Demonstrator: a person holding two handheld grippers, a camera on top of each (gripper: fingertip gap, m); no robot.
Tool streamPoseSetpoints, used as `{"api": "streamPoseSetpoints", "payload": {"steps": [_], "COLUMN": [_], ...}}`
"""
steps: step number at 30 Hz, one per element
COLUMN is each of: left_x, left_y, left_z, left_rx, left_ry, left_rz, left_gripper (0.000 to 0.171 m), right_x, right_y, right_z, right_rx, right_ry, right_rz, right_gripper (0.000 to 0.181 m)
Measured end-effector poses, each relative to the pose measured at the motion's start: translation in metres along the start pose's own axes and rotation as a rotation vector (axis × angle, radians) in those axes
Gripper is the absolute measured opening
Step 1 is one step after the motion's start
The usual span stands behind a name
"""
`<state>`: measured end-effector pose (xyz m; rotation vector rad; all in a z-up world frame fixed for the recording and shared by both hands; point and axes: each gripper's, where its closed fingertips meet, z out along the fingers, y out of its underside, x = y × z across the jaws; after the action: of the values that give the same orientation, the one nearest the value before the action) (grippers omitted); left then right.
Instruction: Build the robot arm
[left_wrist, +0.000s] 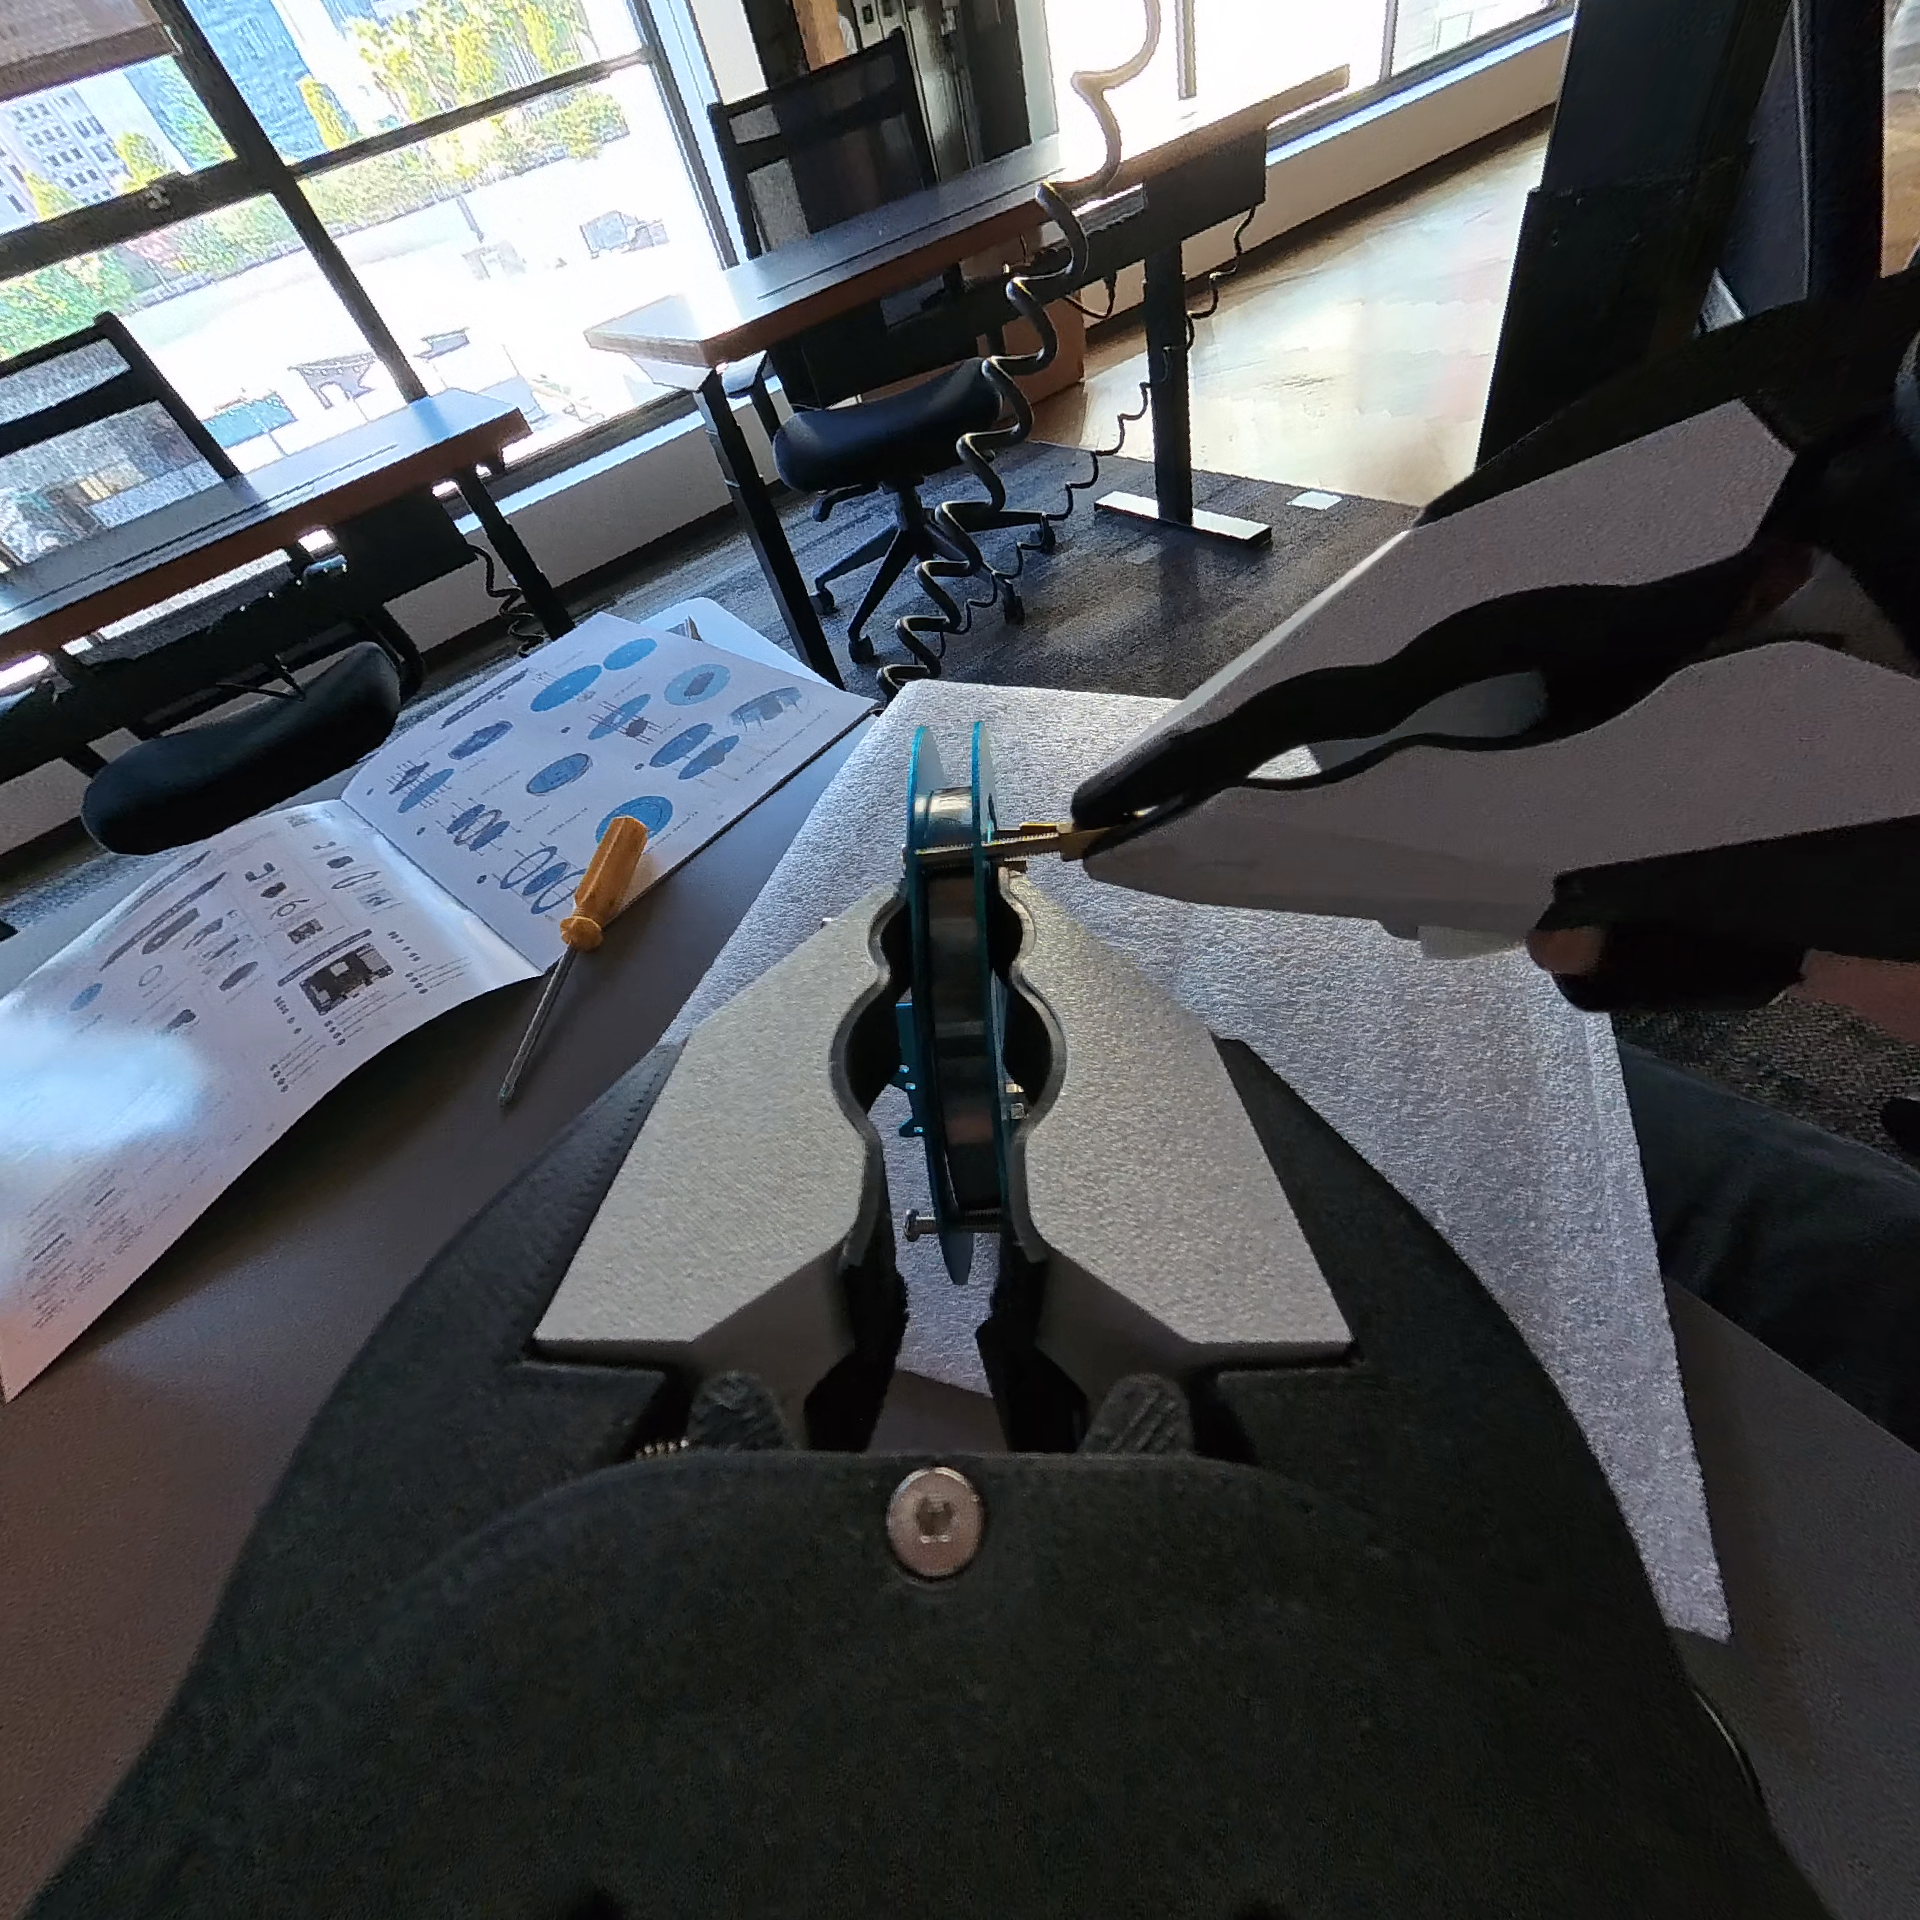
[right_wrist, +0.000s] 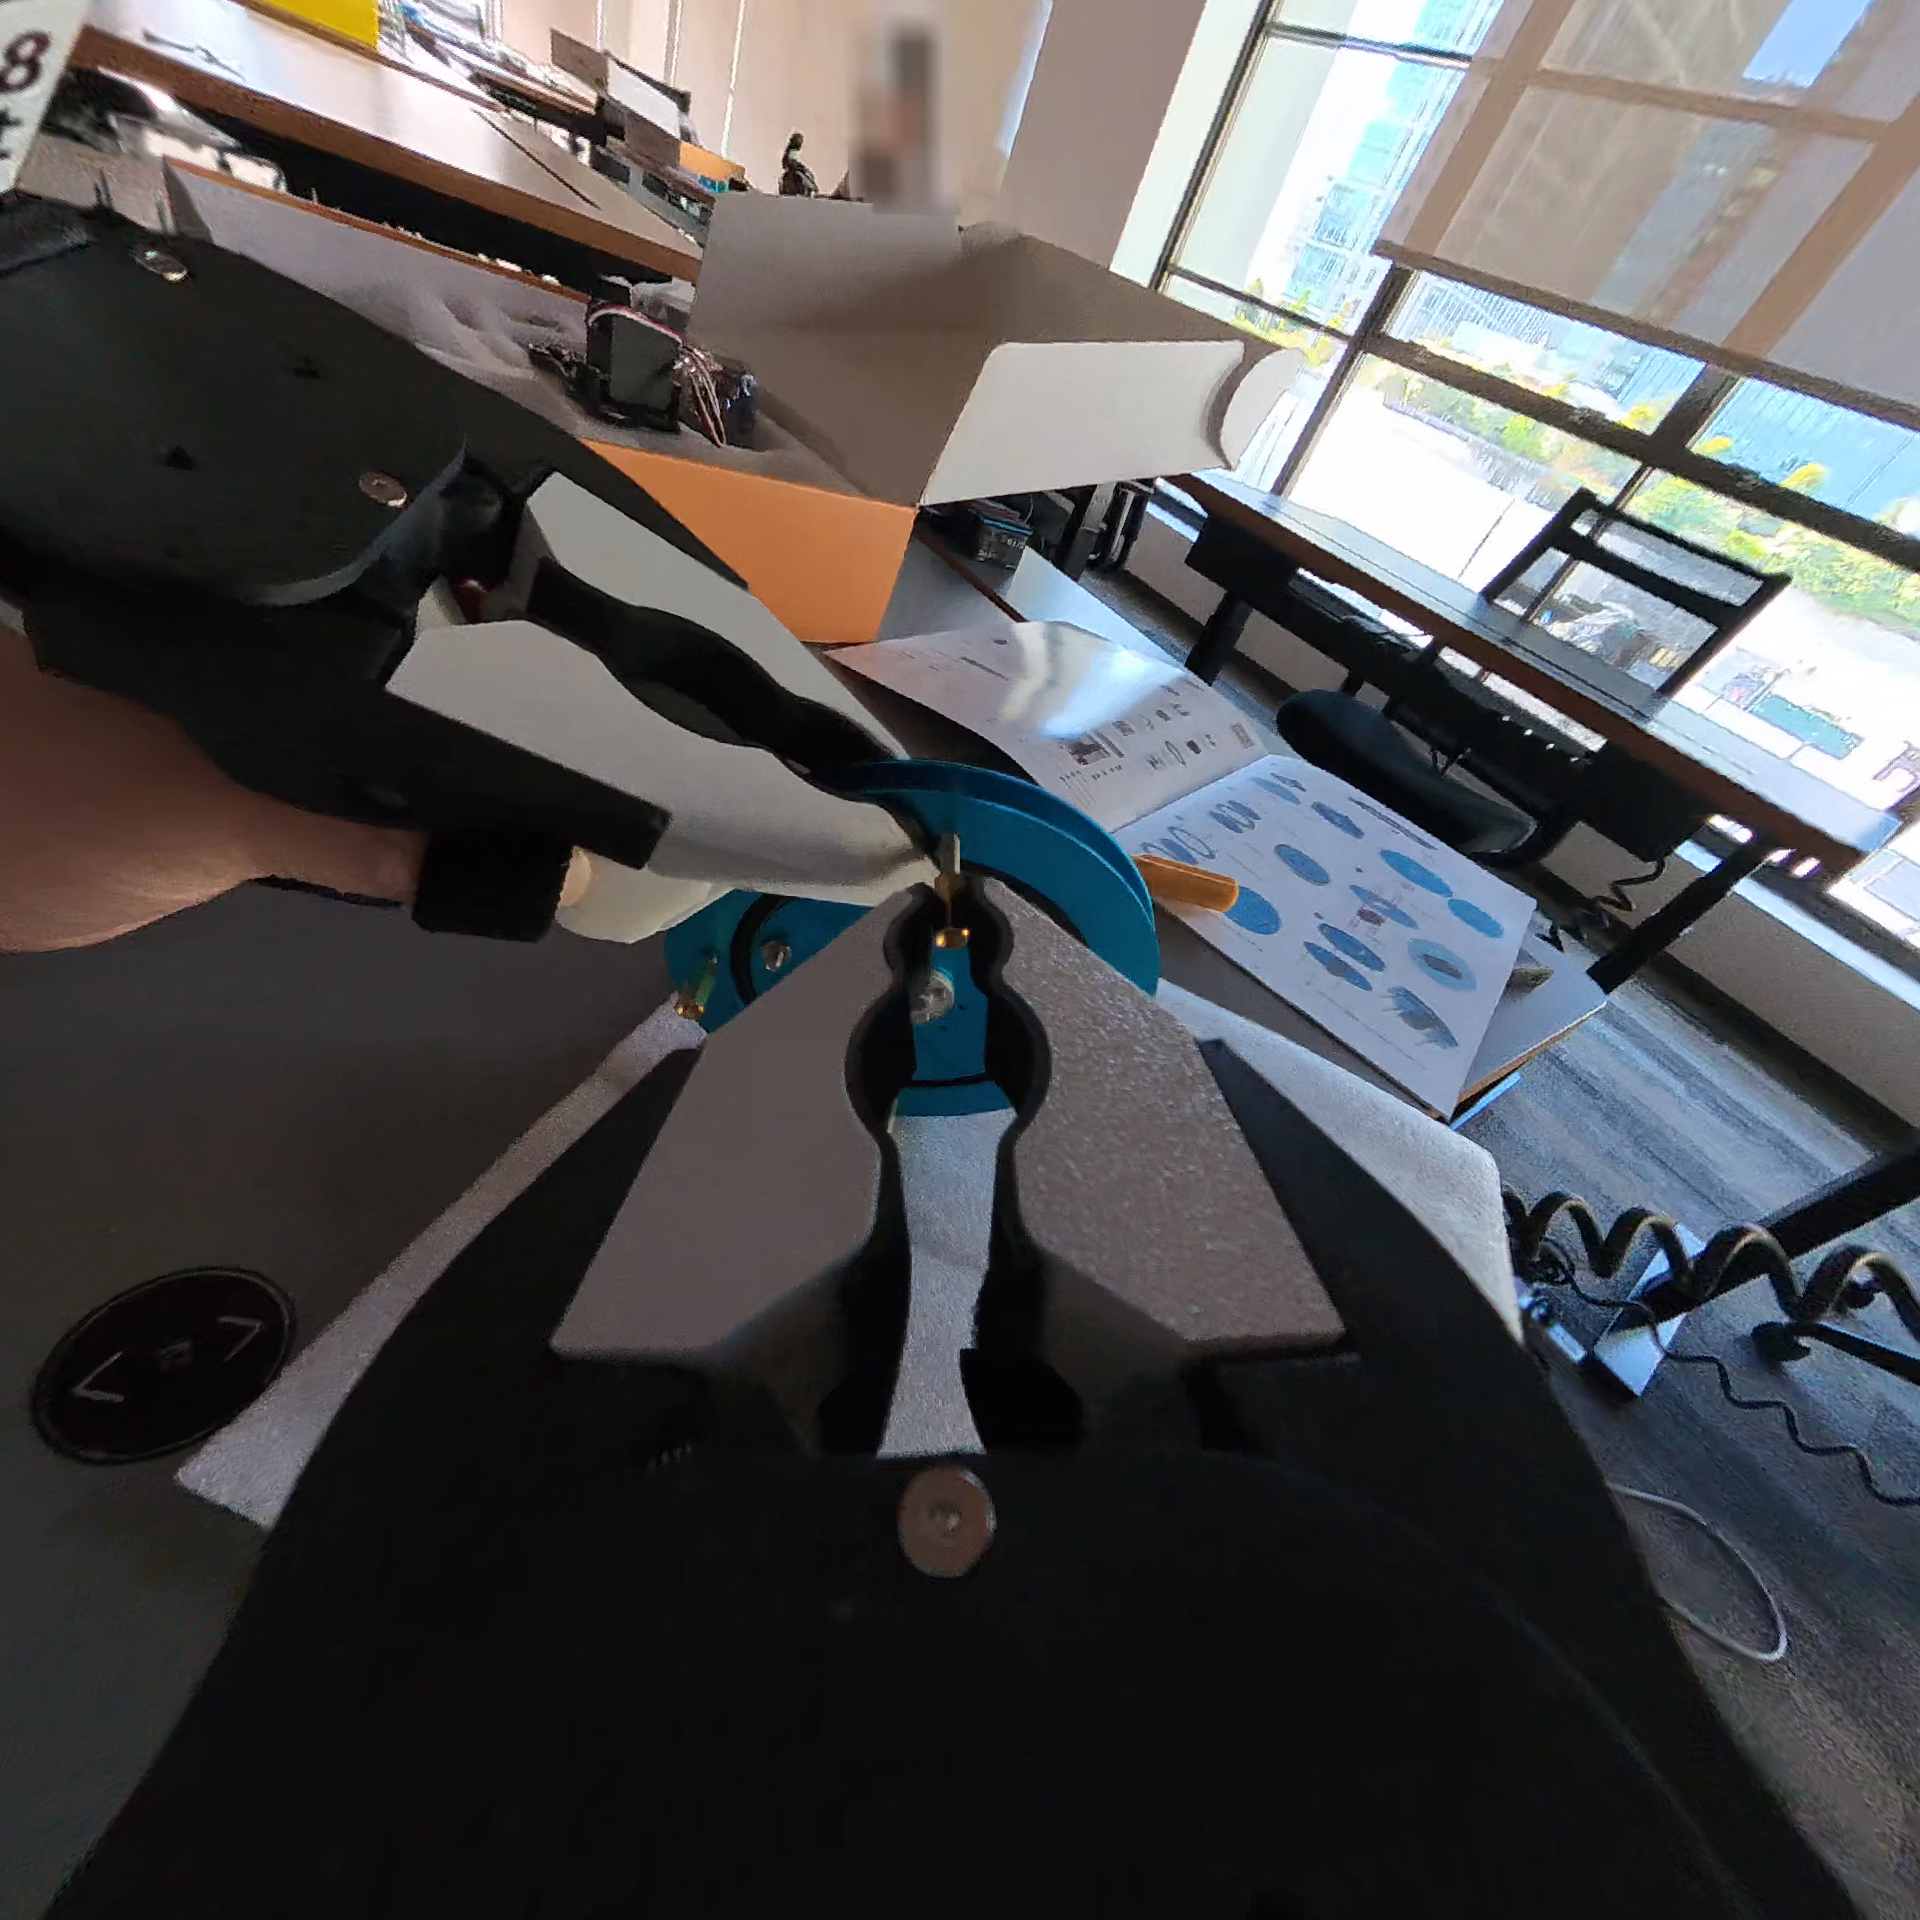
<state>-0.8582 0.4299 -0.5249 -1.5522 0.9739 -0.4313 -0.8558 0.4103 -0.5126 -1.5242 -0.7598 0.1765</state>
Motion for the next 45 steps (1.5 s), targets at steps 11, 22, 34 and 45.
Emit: {"api": "streamPoseSetpoints", "payload": {"steps": [11, 22, 34, 45], "left_x": [0.007, 0.005, 0.006, 0.003], "left_y": [0.0, -0.003, -0.005, -0.005], "left_z": [-0.005, -0.009, -0.007, -0.004], "left_rx": [0.032, 0.102, 0.088, 0.097], "left_ry": [-0.075, -0.039, 0.076, 0.037], "left_rz": [0.074, 0.09, 0.197, 0.062], "left_gripper": [0.011, 0.023, 0.015, 0.013], "right_x": [-0.005, -0.004, -0.005, -0.001], "right_y": [0.008, 0.008, 0.008, 0.008], "right_z": [-0.003, -0.001, 0.0, 0.002], "right_rx": [-0.047, -0.045, -0.047, -0.046], "right_ry": [-0.054, -0.099, -0.146, -0.066], "right_rz": [0.038, 0.078, 0.107, 0.144], "right_gripper": [0.003, 0.003, 0.004, 0.004]}}
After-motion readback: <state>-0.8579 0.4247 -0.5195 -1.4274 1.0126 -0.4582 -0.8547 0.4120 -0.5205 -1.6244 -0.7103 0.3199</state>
